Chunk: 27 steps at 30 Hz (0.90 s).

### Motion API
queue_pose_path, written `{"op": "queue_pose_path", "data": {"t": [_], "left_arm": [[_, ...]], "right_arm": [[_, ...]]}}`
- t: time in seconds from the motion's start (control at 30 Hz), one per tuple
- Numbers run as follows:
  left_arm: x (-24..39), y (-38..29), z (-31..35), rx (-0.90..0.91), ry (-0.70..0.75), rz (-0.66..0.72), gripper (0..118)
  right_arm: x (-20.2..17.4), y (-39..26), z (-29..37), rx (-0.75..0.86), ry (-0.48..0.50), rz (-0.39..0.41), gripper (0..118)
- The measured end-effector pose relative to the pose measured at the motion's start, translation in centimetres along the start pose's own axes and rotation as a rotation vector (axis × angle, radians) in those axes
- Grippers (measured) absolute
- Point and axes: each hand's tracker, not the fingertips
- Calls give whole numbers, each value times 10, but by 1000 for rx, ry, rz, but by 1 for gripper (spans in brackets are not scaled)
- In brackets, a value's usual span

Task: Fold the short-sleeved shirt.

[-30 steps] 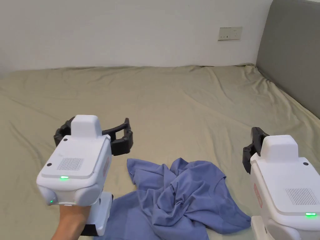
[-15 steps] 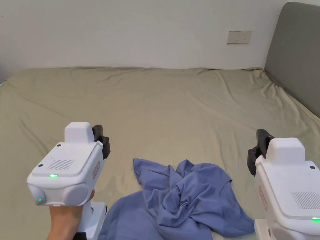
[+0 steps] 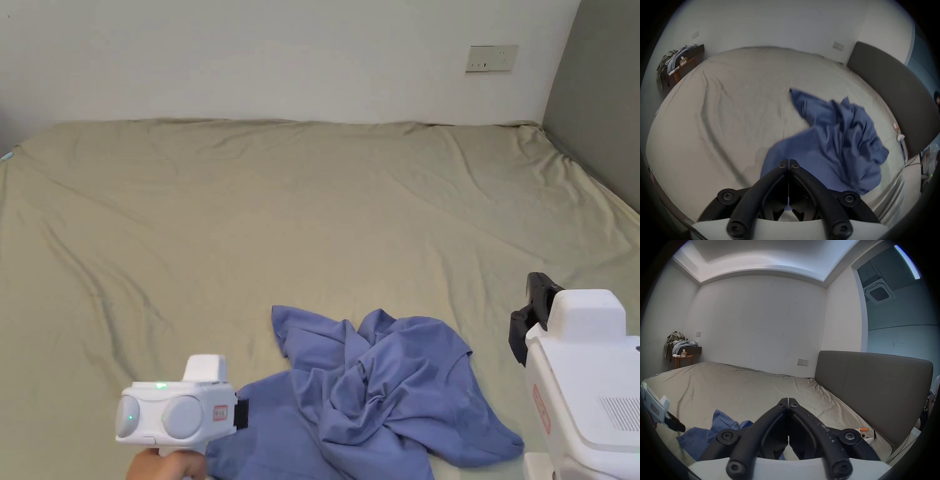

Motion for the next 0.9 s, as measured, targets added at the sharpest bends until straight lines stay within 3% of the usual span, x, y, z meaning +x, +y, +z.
{"op": "queue_pose_path", "data": {"t": [0.07, 0.1, 0.13, 0.17, 0.2, 0.23, 0.27, 0.37, 0.43, 0.47, 0.53, 0.63, 0.8, 0.83, 0.9], "left_arm": [[0, -7, -9, -24, -3, 16, 0], [0, -9, -13, -31, -6, 11, 6], [2, -11, -15, -26, 6, 11, 24], [2, -12, -16, -24, 17, 6, 70], [3, -11, -20, -37, 22, -1, 98], [5, -12, -23, -43, 26, -4, 114], [6, -12, -23, -43, 30, -6, 116], [9, -11, -33, -54, 43, -28, 103], [9, -14, -44, -110, 62, -33, 72], [10, -17, -50, -131, 69, -29, 63], [14, -20, -44, -85, 85, -25, 57], [20, -16, -38, -96, 34, -45, 2], [27, -8, -23, -45, 12, -56, 2], [24, -7, -20, -20, -6, -42, 2], [21, -3, -7, 16, -54, -20, 1]], "right_arm": [[0, -4, -2, -11, 0, -2, 2], [0, -6, -3, -17, 0, -3, 2], [0, -7, -4, -22, 1, -2, 2], [0, -9, -5, -28, 0, 0, 2], [0, -11, -6, -33, 0, 1, 2], [1, -12, -7, -39, 0, 1, 2], [1, -14, -8, -44, 1, -1, 2], [3, -18, -11, -57, -2, -3, 2], [4, -21, -13, -68, -3, -3, 2], [5, -22, -14, -72, -4, -4, 2], [7, -24, -16, -82, -4, -5, 2], [12, -31, -21, -117, -6, -13, 3], [23, -59, -54, -381, 19, -61, 14], [24, -69, -62, -437, 23, -73, 21], [25, -92, -81, -579, 63, -91, 57]]}}
